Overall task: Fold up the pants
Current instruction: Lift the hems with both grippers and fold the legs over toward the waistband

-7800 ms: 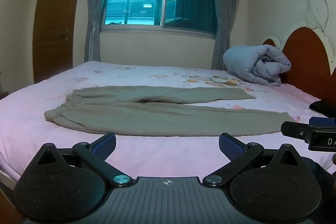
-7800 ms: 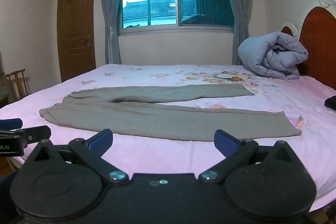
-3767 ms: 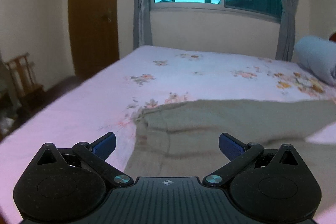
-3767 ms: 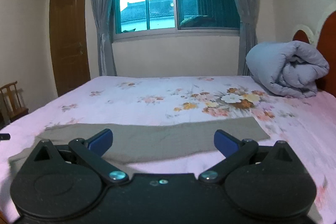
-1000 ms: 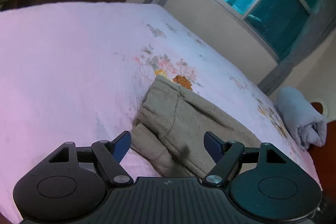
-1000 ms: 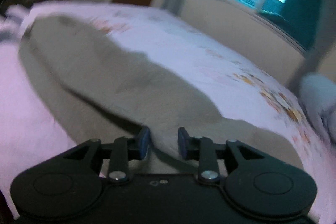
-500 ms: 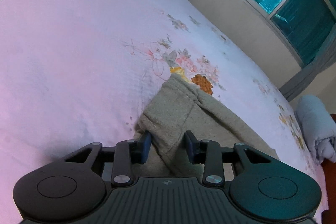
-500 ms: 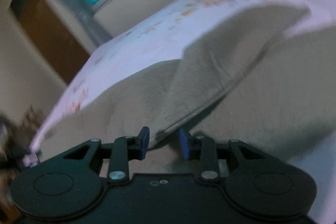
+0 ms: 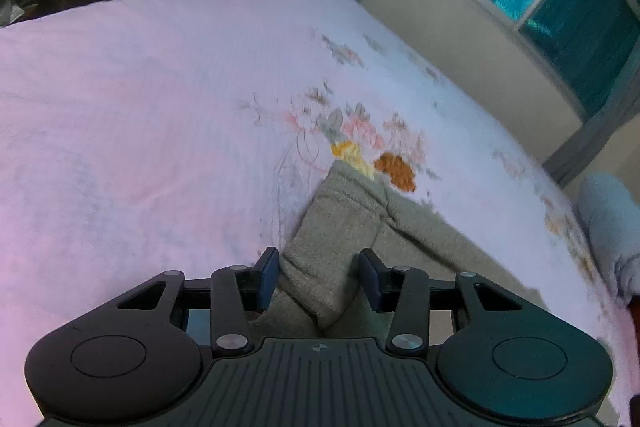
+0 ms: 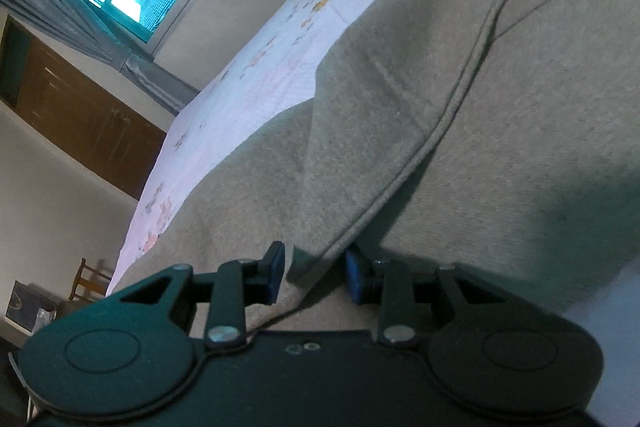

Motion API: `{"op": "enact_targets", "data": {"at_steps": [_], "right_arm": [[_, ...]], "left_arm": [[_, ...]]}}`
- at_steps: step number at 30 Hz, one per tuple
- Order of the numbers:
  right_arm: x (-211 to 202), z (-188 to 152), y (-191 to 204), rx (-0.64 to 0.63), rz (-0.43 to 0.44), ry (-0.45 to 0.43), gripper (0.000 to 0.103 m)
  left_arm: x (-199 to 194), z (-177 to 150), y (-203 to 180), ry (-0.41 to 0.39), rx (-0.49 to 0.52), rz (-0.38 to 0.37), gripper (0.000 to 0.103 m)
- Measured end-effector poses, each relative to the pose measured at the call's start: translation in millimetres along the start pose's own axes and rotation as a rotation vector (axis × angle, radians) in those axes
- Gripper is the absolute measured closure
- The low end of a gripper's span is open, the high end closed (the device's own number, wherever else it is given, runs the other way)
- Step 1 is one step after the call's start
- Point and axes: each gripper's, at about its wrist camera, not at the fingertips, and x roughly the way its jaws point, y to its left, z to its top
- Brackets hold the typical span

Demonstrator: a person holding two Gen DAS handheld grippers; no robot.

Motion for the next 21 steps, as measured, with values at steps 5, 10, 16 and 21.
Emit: {"op": "enact_targets", "data": {"at_steps": [5,10,16,21], "right_arm": [[-2,-3,0,0.0,-0.001,0.003,0.079],[-1,1,-2,0.003,-0.008,0.014,0.082],[-6,7,7,-0.077,0.027,-0.001,0.103],[-39,20,25,-0.15,0.085,-0.06,0.103]], "left_arm": [[8,1,10,0.027,-0.078,-0.007,0.052],[0,1,7,0.018,-0.107,-0.102,0.09],[-41,6,5,0.006,-0.187,-0.276,0.09],[-41,-7,22,0.029,-0.215,-0.269,0.09]]}}
